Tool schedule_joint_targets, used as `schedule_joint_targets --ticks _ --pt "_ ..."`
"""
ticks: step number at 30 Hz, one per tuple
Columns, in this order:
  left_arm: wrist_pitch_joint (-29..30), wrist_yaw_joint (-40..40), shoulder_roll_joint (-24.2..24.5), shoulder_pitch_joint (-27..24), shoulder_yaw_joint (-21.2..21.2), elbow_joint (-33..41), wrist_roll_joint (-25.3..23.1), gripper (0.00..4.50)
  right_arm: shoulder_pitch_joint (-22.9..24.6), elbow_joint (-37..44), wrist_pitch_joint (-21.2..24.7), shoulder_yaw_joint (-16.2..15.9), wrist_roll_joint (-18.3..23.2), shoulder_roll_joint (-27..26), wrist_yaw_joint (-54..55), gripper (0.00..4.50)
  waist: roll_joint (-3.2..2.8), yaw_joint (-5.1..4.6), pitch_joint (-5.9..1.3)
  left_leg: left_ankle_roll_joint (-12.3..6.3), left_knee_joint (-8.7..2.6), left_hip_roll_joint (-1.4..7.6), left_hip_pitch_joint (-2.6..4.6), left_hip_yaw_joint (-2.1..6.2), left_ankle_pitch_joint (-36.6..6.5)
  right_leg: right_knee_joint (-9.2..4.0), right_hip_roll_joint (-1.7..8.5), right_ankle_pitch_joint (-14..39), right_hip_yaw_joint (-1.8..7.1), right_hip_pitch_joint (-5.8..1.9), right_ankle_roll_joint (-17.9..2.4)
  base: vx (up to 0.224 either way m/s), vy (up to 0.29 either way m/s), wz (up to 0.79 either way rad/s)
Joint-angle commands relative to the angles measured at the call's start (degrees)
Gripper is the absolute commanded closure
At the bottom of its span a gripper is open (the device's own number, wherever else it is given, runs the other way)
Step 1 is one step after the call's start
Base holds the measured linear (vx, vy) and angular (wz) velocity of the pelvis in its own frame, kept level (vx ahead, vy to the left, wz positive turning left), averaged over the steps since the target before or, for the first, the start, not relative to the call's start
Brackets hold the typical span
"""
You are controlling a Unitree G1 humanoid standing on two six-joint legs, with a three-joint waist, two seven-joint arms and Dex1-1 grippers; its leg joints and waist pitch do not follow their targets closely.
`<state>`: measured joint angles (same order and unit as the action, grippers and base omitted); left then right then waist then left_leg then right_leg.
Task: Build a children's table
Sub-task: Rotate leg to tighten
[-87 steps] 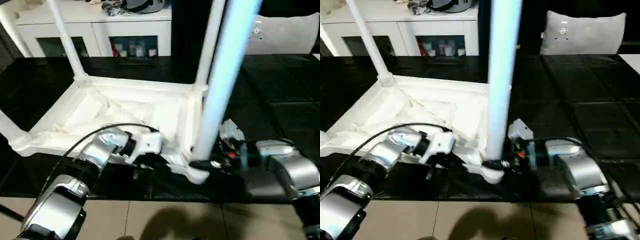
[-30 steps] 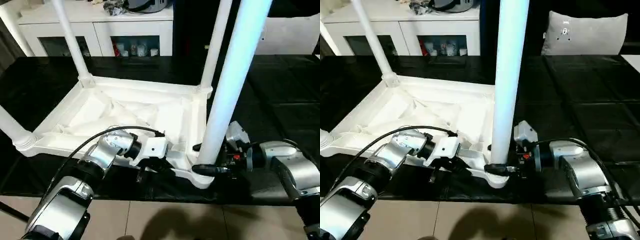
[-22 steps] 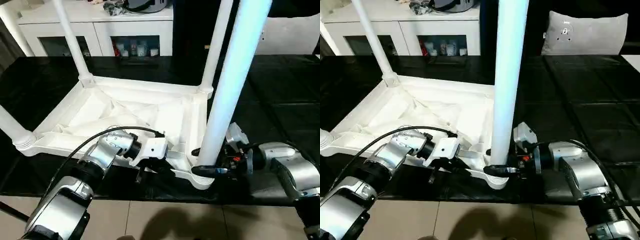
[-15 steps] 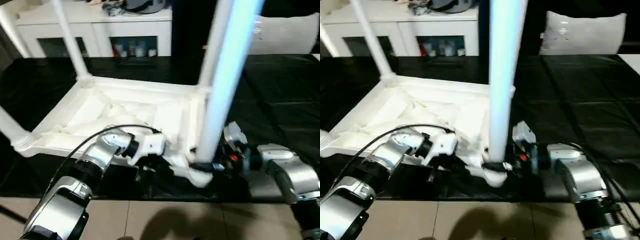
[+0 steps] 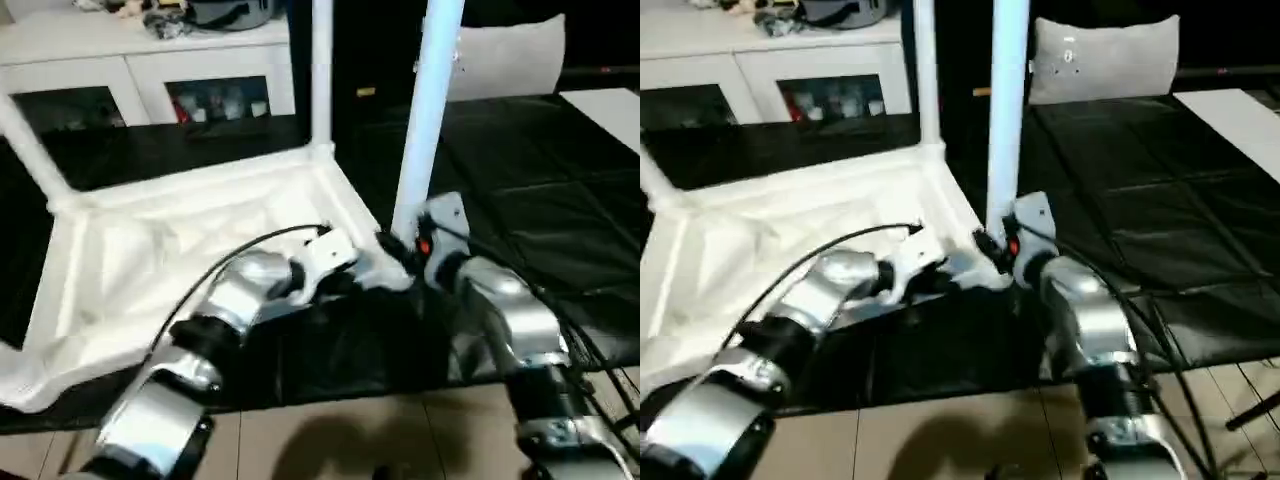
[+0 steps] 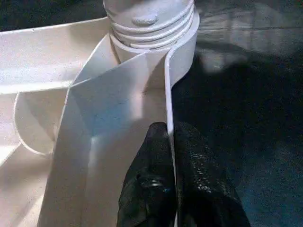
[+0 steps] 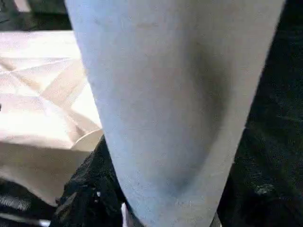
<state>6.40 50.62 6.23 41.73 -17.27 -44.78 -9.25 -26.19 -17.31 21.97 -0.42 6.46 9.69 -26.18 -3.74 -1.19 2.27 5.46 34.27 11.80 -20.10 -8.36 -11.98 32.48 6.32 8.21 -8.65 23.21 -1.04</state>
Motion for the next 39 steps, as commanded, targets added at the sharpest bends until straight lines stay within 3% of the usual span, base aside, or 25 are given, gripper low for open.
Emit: schedule_joint_targets --ticks 1,3,6,8,10,11,12,18,21,26,27,39 --pt "-1.07 -1.1 -3.18 1.26 -0.85 0.55 0.85 4.5 -0.08 -1.08 0.29 -3.64 0.77 -2.5 -1.66 1.72 1.47 0.56 -3.79 -6.39 -3.56 -0.12 -1.27 -0.63 -8.44 -4.71 1.97 22.93 2.31 -3.95 -6.06 0.0 0.0 0.0" --pt "-1.96 -0.78 -1.84 0.98 -1.27 0.73 -0.01 4.5 1.33 0.3 -0.81 -3.5 0.86 -1.1 -3.9 1.47 1.42 0.88 -3.79 -6.95 -3.61 0.1 -1.26 -0.62 -7.32 -4.23 1.98 20.27 2.53 -4.08 -7.44 0.0 0.0 0.0" --pt "-5.12 0.21 0.19 0.27 -1.86 0.54 -0.94 4.5 3.0 1.56 -3.31 -3.63 0.92 1.7 -7.44 1.31 1.44 1.23 -3.85 -7.32 -3.63 0.24 -1.21 -0.65 -7.99 -4.11 2.04 19.48 2.66 -4.17 -7.65 0.0 0.0 0.0" --pt "-5.98 1.15 1.22 0.01 -2.18 0.25 -1.22 4.5 3.78 2.2 -4.45 -3.66 1.31 3.37 -9.68 1.05 1.04 1.51 -3.85 -7.28 -3.63 0.25 -1.11 -0.66 -7.68 -4.01 2.09 18.75 2.71 -4.19 -8.17 0.0 0.0 0.0" --pt "-6.65 2.28 2.09 -0.24 -2.38 0.04 -1.25 4.5 4.48 3.01 -4.97 -3.51 1.97 4.8 -11.92 0.96 1.27 1.87 -3.79 -7.6 -3.6 0.21 -1.06 -0.77 -8.22 -4.19 2.08 19.0 2.75 -4.25 -8.13 0.0 0.0 0.0" --pt "-8.79 4.98 3.43 -0.65 -2.76 -0.13 -0.98 4.5 5.5 4.35 -5.72 -3.48 3.09 7.23 -16.02 0.75 1.32 1.92 -3.77 -7.61 -3.69 0.24 -1.11 -0.69 -8.34 -4.17 2.01 19.04 2.71 -4.38 -8.15 0.0 0.0 0.0" --pt "-9.59 6.4 4.05 -0.84 -2.92 -0.16 -0.78 4.5 5.98 5.0 -6.15 -3.57 3.54 8.47 -18.07 0.75 1.13 1.92 -3.74 -7.74 -3.68 0.21 -1.13 -0.71 -8.73 -4.16 2.01 19.19 2.76 -4.35 -8.11 0.0 0.0 0.0" --pt "-16.42 16.43 7.82 -1.88 -4.62 0.05 0.9 4.5 7.63 7.06 -7.89 -4.07 5.39 16.75 -30.78 0.39 1.31 2.22 -3.7 -7.65 -3.79 0.49 -0.98 -0.67 -10.22 -4.15 2.08 20.13 2.81 -4.2 -8.41 0.0 0.0 0.0" --pt "-18.64 19.73 8.95 -2.03 -5.51 0.07 1.34 4.5 8.08 8.11 -7.53 -4.48 7.54 19.58 -37.14 0.39 1.29 2.97 -3.82 -8.36 -3.7 0.77 -0.85 -0.75 -9.54 -3.91 2.1 18.73 3.0 -4.17 -8.96 0.0 0.0 0.0" --pt "-21.44 26.81 10.35 -2.6 -6.77 1.28 2.98 4.5 7.36 7.9 -8.16 -5.26 9.57 22.71 -44.1 0.83 1.29 4.16 -3.87 -8.3 -3.7 1.05 -0.77 -0.83 -8.34 -3.44 2.19 16.9 3.1 -4.11 -10.01 0.0 0.0 0.0" --pt "-21.82 27.82 10.46 -2.61 -7.04 1.36 3.18 4.5 7.17 7.55 -8.32 -5.58 9.75 23.09 -45.23 0.93 1.53 4.46 -3.88 -8.24 -3.7 1.06 -0.67 -0.89 -8.44 -3.44 2.22 17.31 3.1 -4.05 -10.08 0.0 0.0 0.0" --pt "-23.82 34.96 11.23 -3.48 -9.39 2.86 4.09 4.5 6.8 7.5 -6.99 -8.81 12.08 23.67 -53.33 1.82 1.56 6.15 -3.77 -6.41 -3.86 1.12 -0.5 -0.93 -8.74 -3.64 2.31 20.41 3.23 -3.85 -8.51 0.0 0.0 0.0"
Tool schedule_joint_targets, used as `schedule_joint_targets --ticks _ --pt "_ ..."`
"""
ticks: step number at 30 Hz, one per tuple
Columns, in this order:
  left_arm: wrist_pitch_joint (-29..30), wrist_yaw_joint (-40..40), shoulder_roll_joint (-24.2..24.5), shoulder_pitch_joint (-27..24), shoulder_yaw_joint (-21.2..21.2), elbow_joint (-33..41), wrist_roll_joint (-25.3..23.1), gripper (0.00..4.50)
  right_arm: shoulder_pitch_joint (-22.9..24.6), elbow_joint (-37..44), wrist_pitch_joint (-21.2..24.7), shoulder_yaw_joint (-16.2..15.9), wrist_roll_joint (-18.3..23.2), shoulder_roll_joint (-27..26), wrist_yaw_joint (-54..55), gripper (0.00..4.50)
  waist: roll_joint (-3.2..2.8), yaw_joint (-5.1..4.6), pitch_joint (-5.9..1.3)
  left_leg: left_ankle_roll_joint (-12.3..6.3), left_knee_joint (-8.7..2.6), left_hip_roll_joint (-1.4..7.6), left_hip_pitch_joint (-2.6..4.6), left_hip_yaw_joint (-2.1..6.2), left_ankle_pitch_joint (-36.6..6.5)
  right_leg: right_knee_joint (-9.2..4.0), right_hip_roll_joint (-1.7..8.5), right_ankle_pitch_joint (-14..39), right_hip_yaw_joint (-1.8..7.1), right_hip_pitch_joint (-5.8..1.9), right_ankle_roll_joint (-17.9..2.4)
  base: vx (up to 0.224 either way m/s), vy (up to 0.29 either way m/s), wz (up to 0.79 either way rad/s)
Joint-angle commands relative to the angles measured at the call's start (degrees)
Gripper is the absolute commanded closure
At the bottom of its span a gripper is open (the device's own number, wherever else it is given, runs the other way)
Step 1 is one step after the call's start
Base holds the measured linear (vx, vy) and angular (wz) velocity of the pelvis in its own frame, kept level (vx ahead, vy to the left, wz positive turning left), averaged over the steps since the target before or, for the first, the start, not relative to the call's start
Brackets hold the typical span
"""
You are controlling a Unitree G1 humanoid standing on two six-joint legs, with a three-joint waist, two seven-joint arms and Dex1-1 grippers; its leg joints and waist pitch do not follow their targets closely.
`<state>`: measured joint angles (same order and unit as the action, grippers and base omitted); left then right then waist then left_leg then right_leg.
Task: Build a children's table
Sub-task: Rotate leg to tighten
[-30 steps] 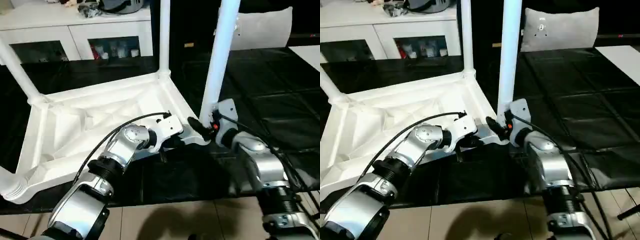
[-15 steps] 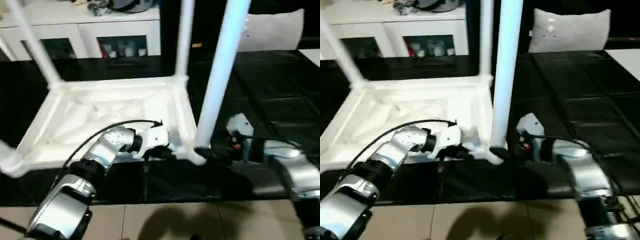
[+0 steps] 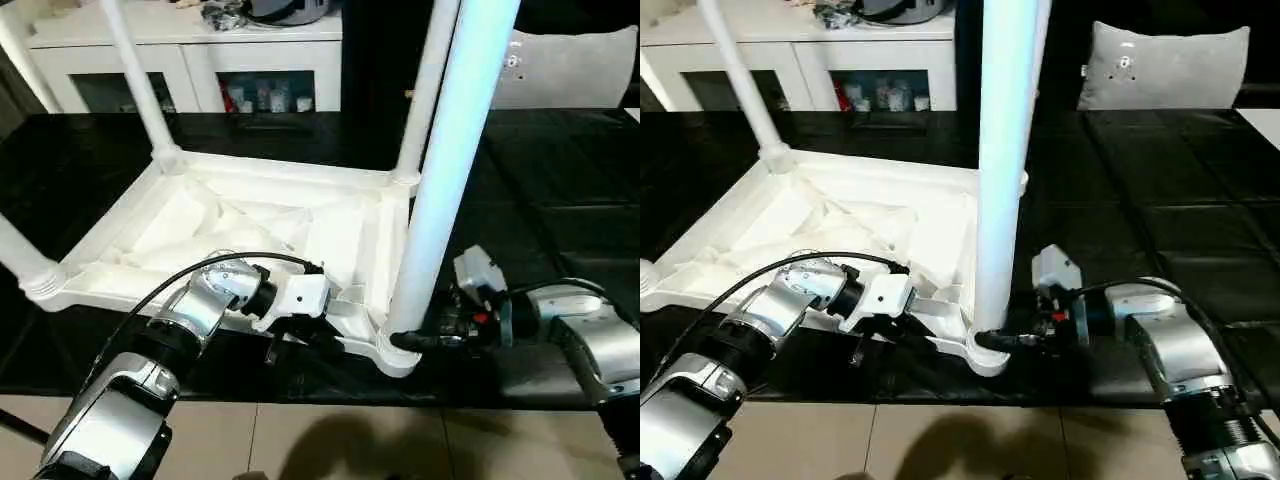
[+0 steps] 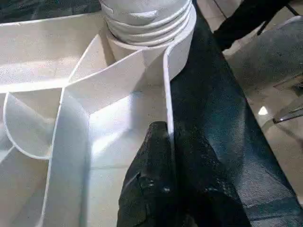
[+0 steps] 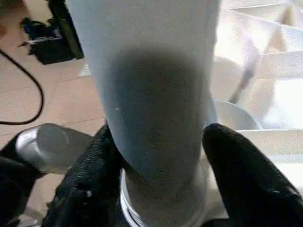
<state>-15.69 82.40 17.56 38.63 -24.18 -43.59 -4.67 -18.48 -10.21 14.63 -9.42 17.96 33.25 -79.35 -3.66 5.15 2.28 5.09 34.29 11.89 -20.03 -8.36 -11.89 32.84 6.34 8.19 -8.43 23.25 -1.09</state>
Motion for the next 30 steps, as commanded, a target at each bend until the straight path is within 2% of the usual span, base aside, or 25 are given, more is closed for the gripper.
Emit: schedule_joint_targets --ticks 1,4,5,10,13,15,17,18,19,20,21,22,24,25,26,27,28,30 --pt "-1.84 3.53 0.04 -0.51 -2.59 1.78 -0.47 4.5 -0.66 0.78 0.7 0.0 0.87 0.13 -0.53 1.96 1.45 -0.13 -3.77 -5.93 -3.91 1.07 -0.59 -0.89 -8.9 -3.97 2.28 20.41 3.02 -3.88 -8.43 0.0 0.0 0.0" --pt "-2.03 4.11 0.51 -0.68 -2.73 1.87 -0.52 4.5 -0.29 1.14 1.16 -0.11 1.23 0.12 -0.83 2.18 1.41 -0.15 -3.81 -5.83 -3.89 0.97 -0.68 -0.89 -8.84 -4.03 2.25 20.48 2.96 -3.99 -8.11 0.0 0.0 0.0" --pt "-2.03 4.14 0.54 -0.69 -2.74 1.87 -0.52 4.5 -0.27 1.14 1.16 -0.11 1.24 0.12 -0.83 2.38 1.42 -0.14 -3.81 -5.81 -3.89 0.98 -0.7 -0.87 -8.67 -3.98 2.24 20.31 2.97 -3.97 -8.1 0.0 0.0 0.0" --pt "-0.34 4.33 0.7 -0.99 -2.06 2.05 0.14 4.5 1.29 2.95 3.14 0.22 3.19 -0.75 -0.22 2.51 1.37 -0.21 -3.78 -5.67 -3.94 1.02 -0.64 -0.88 -8.91 -4.02 2.23 20.41 2.97 -3.95 -8.14 0.0 0.0 0.0" --pt "2.31 2.46 0.1 -0.8 -1.16 1.89 0.37 4.5 2.23 4.62 4.68 0.77 3.9 -1.98 2.0 2.54 1.41 -0.2 -3.66 -5.29 -3.99 0.94 -0.62 -0.94 -9.12 -4.21 2.21 21.65 2.99 -3.89 -7.51 0.0 0.0 0.0" --pt "3.59 1.18 -0.29 -0.64 -0.74 1.77 0.37 4.5 2.38 4.78 4.9 0.85 3.3 -2.65 3.73 2.54 1.38 -0.37 -3.56 -4.76 -3.94 0.67 -0.57 -0.97 -9.78 -4.6 2.2 24.3 2.74 -3.81 -6.52 0.0 0.0 0.0" --pt "8.96 -5.31 -2.45 0.05 0.93 1.67 0.11 4.5 0.88 2.21 5.52 1.69 -2.25 -7.64 17.08 2.54 1.11 -0.63 -3.33 -3.7 -4.03 0.58 -0.42 -0.93 -10.37 -4.89 2.08 26.31 2.63 -3.48 -5.76 0.0 0.0 0.0" --pt "10.05 -6.53 -2.83 0.14 1.13 1.78 -0.05 4.5 0.43 1.47 5.16 1.82 -3.61 -8.76 20.12 2.54 1.29 -1.14 -3.16 -2.49 -4.06 0.25 -0.4 -0.89 -11.35 -5.25 2.01 28.93 2.3 -3.47 -4.6 0.0 0.0 0.0" --pt "10.33 -6.79 -2.92 0.14 1.15 1.86 -0.11 4.5 0.29 1.26 5.26 1.88 -3.87 -9.05 20.89 2.54 1.29 -1.14 -3.16 -2.49 -4.06 0.25 -0.4 -0.89 -11.35 -5.25 2.01 28.93 2.3 -3.47 -4.6 0.0 0.0 0.0" --pt "13.44 -9.88 -4.34 0.22 1.58 2.66 -0.37 4.5 -1.31 -0.76 7.47 2.73 -5.59 -12.3 28.37 2.55 1.18 -2.3 -3.03 -1.54 -4.05 -0.14 -0.51 -0.65 -13.17 -5.67 1.86 31.89 1.8 -3.54 -2.95 0.0 0.0 0.0" --pt "15.33 -12.02 -5.43 0.31 1.97 3.15 -0.44 4.5 -2.2 -1.63 9.33 3.21 -5.98 -14.22 32.13 2.56 1.03 -2.75 -2.97 -1.34 -3.99 -0.23 -0.47 -0.55 -14.08 -5.79 1.88 32.67 1.61 -3.46 -2.68 0.0 0.0 0.0" --pt "15.67 -12.47 -5.66 0.34 2.04 3.24 -0.47 4.5 -2.36 -1.74 9.58 3.27 -6.09 -14.61 32.85 2.56 0.96 -3.89 -2.85 -1.21 -3.89 -0.38 -0.72 -0.32 -15.73 -6.09 1.8 34.24 1.14 -3.59 -1.86 0.0 0.0 0.0" --pt "19.44 -17.53 -8.02 0.8 2.65 4.37 -1.4 4.5 -4.01 -2.57 12.57 4.04 -6.76 -19.18 40.27 2.56 0.56 -5.56 -3.08 -1.61 -3.81 -0.35 -0.59 -0.05 -17.0 -6.49 1.87 33.41 0.85 -3.63 -1.84 0.0 0.0 0.0" --pt "19.44 -17.53 -8.02 0.8 2.65 4.37 -1.4 4.5 -4.01 -2.57 12.57 4.04 -6.76 -19.18 40.27 2.56 0.55 -5.86 -3.12 -1.96 -3.87 -0.29 -0.62 -0.05 -17.12 -6.61 1.86 32.77 0.9 -3.63 -2.06 0.0 0.0 0.0" --pt "21.25 -20.92 -9.4 1.19 2.78 4.77 -2.73 4.5 -4.99 -3.31 12.51 3.5 -9.15 -21.68 44.68 2.56 0.69 -6.54 -3.22 -2.29 -3.99 -0.11 -0.81 0.05 -17.09 -6.34 1.87 31.09 1.01 -3.74 -2.73 0.0 0.0 0.0" --pt "21.91 -22.04 -9.92 1.29 2.85 4.87 -3.12 4.5 -5.34 -3.67 12.25 3.26 -10.34 -22.52 46.39 2.56 0.71 -6.77 -3.17 -2.49 -3.97 -0.24 -0.99 0.04 -17.02 -6.37 1.85 30.85 0.99 -3.79 -2.89 0.0 0.0 0.0" --pt "22.61 -23.51 -10.72 1.37 3.13 4.86 -3.33 4.5 -5.98 -4.77 12.27 3.3 -11.5 -23.83 49.01 2.56 0.73 -7.03 -3.21 -2.84 -3.9 -0.38 -0.84 -0.07 -16.86 -6.5 1.83 30.9 1.02 -3.7 -2.99 0.0 0.0 0.0" --pt "23.29 -25.98 -12.18 1.62 3.61 4.49 -3.53 4.5 -6.78 -7.05 9.43 3.32 -11.83 -25.66 50.49 2.56 0.74 -7.39 -3.22 -3.17 -3.77 -0.46 -0.83 -0.17 -16.53 -6.38 1.98 31.0 1.11 -3.52 -3.6 0.0 0.0 0.0"
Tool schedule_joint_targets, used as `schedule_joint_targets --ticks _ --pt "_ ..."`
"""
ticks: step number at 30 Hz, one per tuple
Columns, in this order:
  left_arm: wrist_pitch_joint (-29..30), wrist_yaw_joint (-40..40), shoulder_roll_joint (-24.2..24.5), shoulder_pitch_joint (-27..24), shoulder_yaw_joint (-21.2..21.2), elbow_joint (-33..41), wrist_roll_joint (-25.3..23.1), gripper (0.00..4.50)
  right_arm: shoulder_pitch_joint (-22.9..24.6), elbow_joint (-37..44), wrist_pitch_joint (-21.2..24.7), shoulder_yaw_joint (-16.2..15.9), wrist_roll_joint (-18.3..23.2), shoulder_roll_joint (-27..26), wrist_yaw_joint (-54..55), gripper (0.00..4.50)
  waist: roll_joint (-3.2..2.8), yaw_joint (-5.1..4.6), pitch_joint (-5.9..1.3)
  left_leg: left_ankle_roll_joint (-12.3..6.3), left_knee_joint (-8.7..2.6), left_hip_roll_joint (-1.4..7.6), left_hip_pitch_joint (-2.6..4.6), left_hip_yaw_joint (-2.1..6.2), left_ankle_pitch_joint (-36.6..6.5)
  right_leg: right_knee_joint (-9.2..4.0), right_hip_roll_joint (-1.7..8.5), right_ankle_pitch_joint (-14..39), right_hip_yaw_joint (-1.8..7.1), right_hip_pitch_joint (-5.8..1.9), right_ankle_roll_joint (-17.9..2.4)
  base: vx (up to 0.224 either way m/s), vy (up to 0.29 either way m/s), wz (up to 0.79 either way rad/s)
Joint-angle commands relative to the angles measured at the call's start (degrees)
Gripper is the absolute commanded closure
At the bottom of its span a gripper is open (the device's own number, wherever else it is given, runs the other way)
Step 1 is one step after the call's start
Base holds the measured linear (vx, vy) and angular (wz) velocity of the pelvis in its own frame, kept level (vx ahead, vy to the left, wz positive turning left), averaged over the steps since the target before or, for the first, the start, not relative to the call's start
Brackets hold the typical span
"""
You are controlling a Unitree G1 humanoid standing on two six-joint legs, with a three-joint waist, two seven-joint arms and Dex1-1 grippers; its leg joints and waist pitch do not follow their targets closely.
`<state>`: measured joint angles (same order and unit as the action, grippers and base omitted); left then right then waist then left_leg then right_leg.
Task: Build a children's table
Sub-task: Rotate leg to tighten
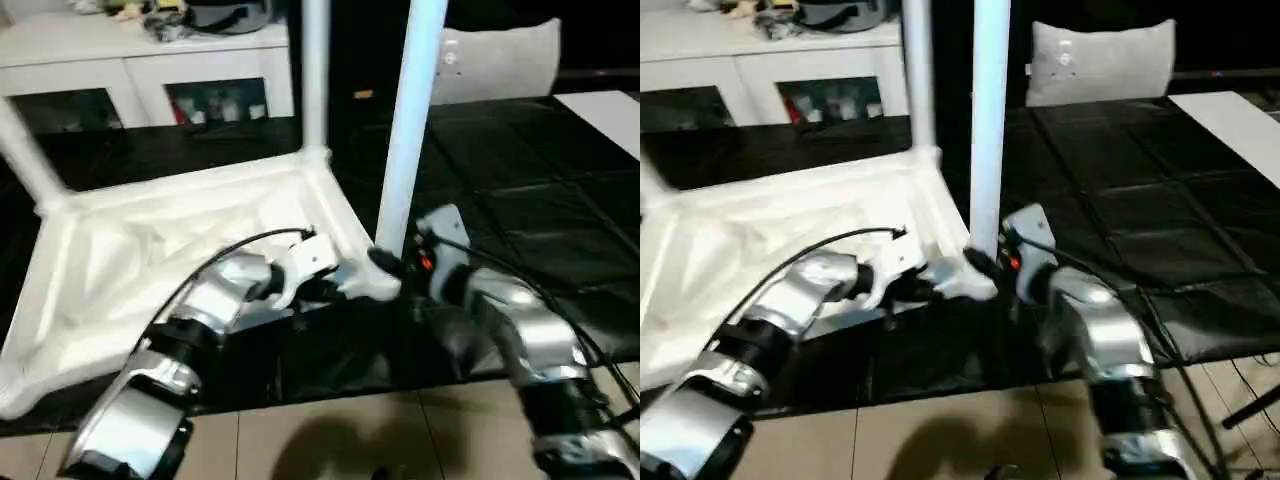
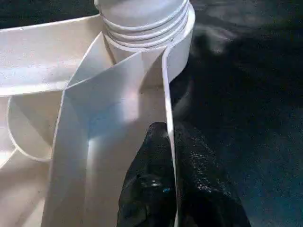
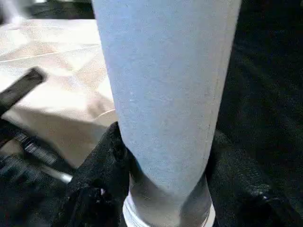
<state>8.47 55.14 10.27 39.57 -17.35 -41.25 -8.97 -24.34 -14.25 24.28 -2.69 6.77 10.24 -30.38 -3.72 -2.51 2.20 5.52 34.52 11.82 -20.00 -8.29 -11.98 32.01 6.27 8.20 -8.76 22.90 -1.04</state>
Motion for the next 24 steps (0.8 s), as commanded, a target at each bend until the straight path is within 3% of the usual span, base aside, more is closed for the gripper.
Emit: schedule_joint_targets --ticks 1,3,7,12,14,16,20,24 --pt "-0.89 0.79 -4.99 0.77 -3.17 2.0 0.67 4.5 -0.88 -3.06 -0.42 -3.24 -0.25 -2.83 1.32 2.56 0.76 0.03 -3.09 -3.96 -4.01 -0.36 -0.84 -0.21 -16.75 -5.7 2.01 31.22 1.38 -3.21 -3.61 0.0 0.0 0.0" --pt "-1.01 0.33 -5.01 0.86 -3.13 1.83 0.52 4.5 -0.82 -2.94 -0.35 -3.07 -0.01 -2.95 1.31 2.01 0.79 0.0 -3.1 -4.61 -4.06 -0.28 -0.87 -0.23 -16.66 -5.64 1.99 30.57 1.57 -3.25 -3.81 0.0 0.0 0.0" --pt "-2.75 0.56 -2.77 0.54 -3.13 1.94 -0.4 4.5 1.05 0.57 -1.13 -1.29 2.2 -0.86 -2.53 1.66 0.67 0.3 -3.44 -5.22 -4.2 0.09 -1.06 -0.26 -14.4 -4.92 2.07 25.62 2.15 -3.56 -5.86 0.0 0.0 0.0" --pt "-4.66 1.75 -1.19 0.4 -3.27 1.27 -0.72 4.5 2.29 2.06 -2.66 -1.04 3.26 1.73 -6.53 1.22 0.77 2.07 -4.04 -7.41 -3.89 0.46 -1.27 -0.49 -7.38 -3.14 2.25 13.84 2.96 -4.14 -10.25 0.0 0.0 0.0" --pt "-7.62 4.47 0.69 0.37 -3.75 0.41 -0.78 4.5 3.6 3.67 -3.7 -0.85 4.68 5.33 -11.81 1.0 0.62 2.46 -4.09 -8.32 -3.76 0.46 -1.18 -0.6 -6.31 -2.93 2.17 11.75 3.05 -4.2 -10.75 0.0 0.0 0.0" --pt "-8.65 5.5 1.21 0.35 -3.91 0.22 -0.7 4.5 3.94 4.13 -3.9 -0.74 5.16 6.33 -13.33 0.92 0.63 3.05 -4.16 -9.07 -3.76 0.53 -1.13 -0.63 -5.48 -2.76 2.26 11.05 3.14 -4.24 -11.12 0.0 0.0 0.0" --pt "-15.11 13.26 4.08 0.12 -5.12 -0.44 0.52 4.5 5.34 5.61 -6.44 -1.49 6.1 14.39 -24.26 0.52 0.74 3.99 -3.88 -8.42 -3.96 0.81 -0.86 -0.73 -6.92 -3.05 2.16 14.01 3.2 -4.06 -10.66 0.0 0.0 0.0" --pt "-18.73 18.99 6.14 0.03 -6.89 -0.61 0.81 4.5 5.67 6.22 -8.6 -2.73 6.74 19.14 -32.46 0.52 0.73 5.07 -3.92 -7.93 -4.05 1.02 -0.63 -0.86 -8.12 -2.88 2.22 14.38 3.34 -3.96 -10.73 0.0 0.0 0.0"
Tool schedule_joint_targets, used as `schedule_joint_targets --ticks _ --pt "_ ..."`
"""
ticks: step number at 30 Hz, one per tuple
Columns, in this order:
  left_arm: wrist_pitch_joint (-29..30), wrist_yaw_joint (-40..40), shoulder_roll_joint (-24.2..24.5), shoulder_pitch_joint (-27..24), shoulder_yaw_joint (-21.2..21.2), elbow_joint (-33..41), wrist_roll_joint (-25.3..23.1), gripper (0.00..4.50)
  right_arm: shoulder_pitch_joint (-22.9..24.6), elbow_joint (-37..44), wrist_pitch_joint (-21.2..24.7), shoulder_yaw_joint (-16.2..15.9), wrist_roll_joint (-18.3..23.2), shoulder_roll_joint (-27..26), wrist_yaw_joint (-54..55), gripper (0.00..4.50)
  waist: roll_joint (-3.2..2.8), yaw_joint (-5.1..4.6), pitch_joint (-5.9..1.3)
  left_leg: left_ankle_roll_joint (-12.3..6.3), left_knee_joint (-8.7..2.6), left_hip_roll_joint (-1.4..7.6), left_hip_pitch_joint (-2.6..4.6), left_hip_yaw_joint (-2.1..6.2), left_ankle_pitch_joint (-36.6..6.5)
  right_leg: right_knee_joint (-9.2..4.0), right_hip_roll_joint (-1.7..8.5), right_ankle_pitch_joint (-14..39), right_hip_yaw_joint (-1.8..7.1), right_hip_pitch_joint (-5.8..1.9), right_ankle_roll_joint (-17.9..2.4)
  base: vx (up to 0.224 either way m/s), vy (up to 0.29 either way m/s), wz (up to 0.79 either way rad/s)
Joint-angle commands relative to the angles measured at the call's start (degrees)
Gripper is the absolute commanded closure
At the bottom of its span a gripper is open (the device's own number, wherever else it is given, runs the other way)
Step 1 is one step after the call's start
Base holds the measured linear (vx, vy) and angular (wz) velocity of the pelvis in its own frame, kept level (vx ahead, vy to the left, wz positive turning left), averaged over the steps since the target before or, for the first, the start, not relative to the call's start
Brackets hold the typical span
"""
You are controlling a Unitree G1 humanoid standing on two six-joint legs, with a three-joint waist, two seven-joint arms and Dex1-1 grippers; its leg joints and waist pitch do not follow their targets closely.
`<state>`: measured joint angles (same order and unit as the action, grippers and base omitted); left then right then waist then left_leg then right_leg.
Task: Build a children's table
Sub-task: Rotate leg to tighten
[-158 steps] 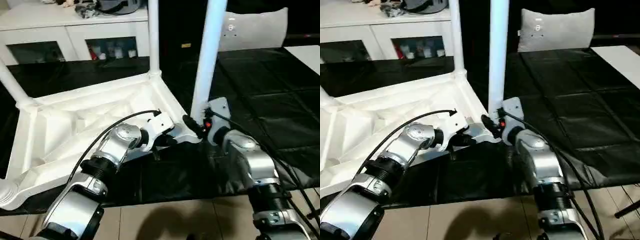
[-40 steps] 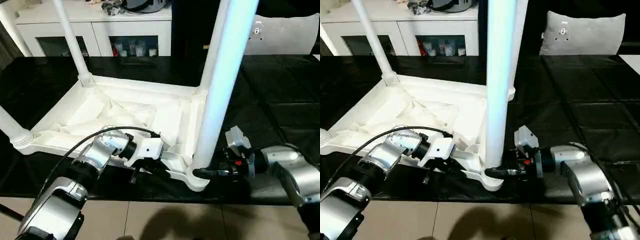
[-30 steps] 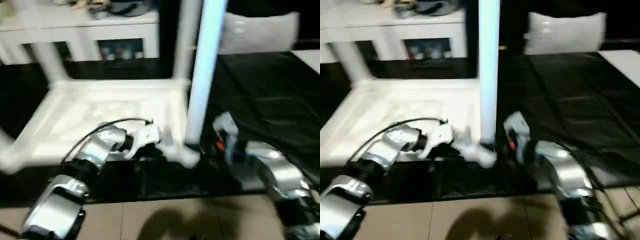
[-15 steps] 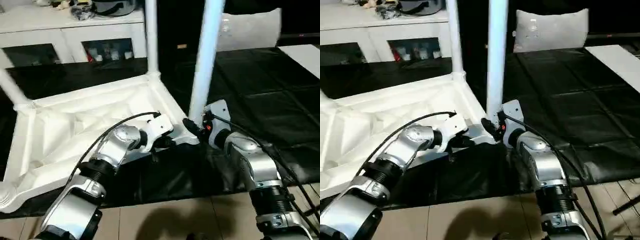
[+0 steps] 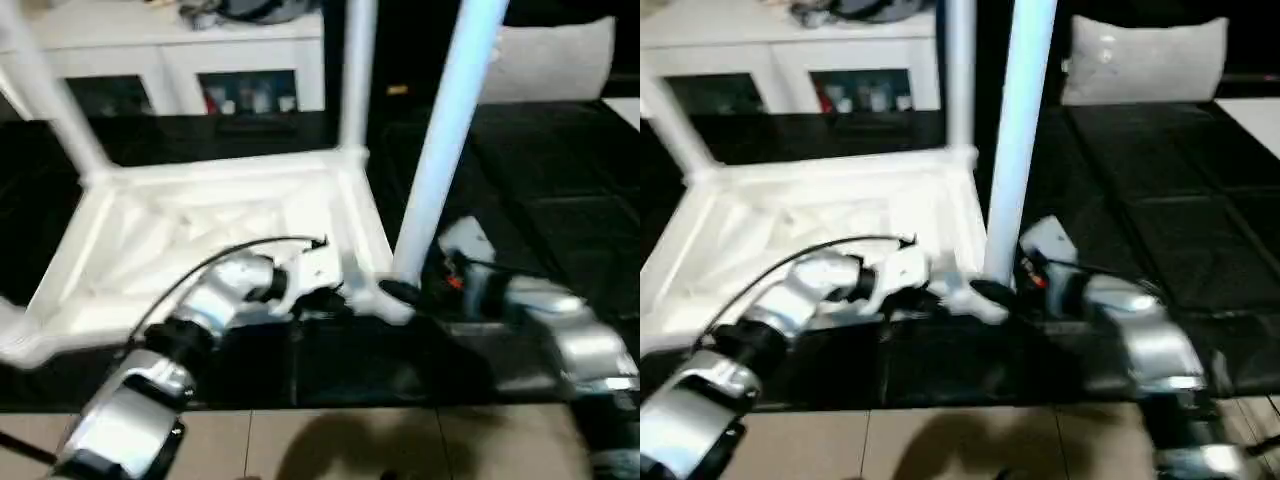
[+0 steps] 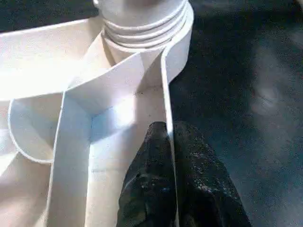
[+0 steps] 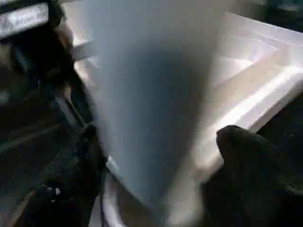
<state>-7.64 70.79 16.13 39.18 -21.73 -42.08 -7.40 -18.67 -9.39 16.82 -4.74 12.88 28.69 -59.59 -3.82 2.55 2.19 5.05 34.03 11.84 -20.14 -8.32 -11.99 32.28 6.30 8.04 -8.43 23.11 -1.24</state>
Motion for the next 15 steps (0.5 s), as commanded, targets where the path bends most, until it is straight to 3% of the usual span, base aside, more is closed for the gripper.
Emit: schedule_joint_targets --ticks 1,9,10,13,15 --pt "-3.99 4.64 0.68 0.46 -3.13 0.03 -0.8 4.5 -0.07 1.45 -1.1 -0.93 1.59 1.77 -5.9 0.52 1.02 0.12 -3.85 -7.46 -3.58 1.03 -0.66 -0.8 -8.17 -3.07 2.23 14.52 3.02 -4.24 -10.5 0.0 0.0 0.0" --pt "-7.56 10.86 1.49 0.16 -4.74 0.41 0.36 4.5 -0.79 1.11 0.09 -3.0 5.08 4.42 -15.59 0.77 1.09 1.4 -4.01 -7.55 -3.42 1.18 -0.56 -0.86 -6.59 -2.79 2.28 14.01 3.11 -4.05 -11.01 0.0 0.0 0.0" --pt "-7.59 10.92 1.5 0.15 -4.76 0.42 0.38 4.5 -0.79 1.11 0.11 -3.03 5.1 4.45 -15.67 1.11 1.27 1.59 -3.95 -7.44 -3.44 1.13 -0.58 -0.88 -7.03 -2.87 2.29 14.94 3.07 -4.09 -10.79 0.0 0.0 0.0" --pt "-8.78 13.38 2.36 -0.17 -5.7 1.13 0.41 4.5 -0.95 0.99 1.03 -4.53 5.73 5.36 -18.8 1.19 1.24 1.88 -3.87 -7.09 -3.49 1.19 -0.52 -0.93 -7.57 -3.04 2.32 16.66 3.14 -3.98 -10.16 0.0 0.0 0.0" --pt "-9.7 14.95 2.91 -0.39 -6.11 1.51 0.59 4.5 -1.18 0.95 1.73 -5.5 5.9 5.61 -20.78 1.47 1.22 2.32 -3.79 -6.43 -3.59 1.23 -0.4 -0.95 -8.65 -3.18 2.32 18.26 3.18 -3.87 -9.64 0.0 0.0 0.0"
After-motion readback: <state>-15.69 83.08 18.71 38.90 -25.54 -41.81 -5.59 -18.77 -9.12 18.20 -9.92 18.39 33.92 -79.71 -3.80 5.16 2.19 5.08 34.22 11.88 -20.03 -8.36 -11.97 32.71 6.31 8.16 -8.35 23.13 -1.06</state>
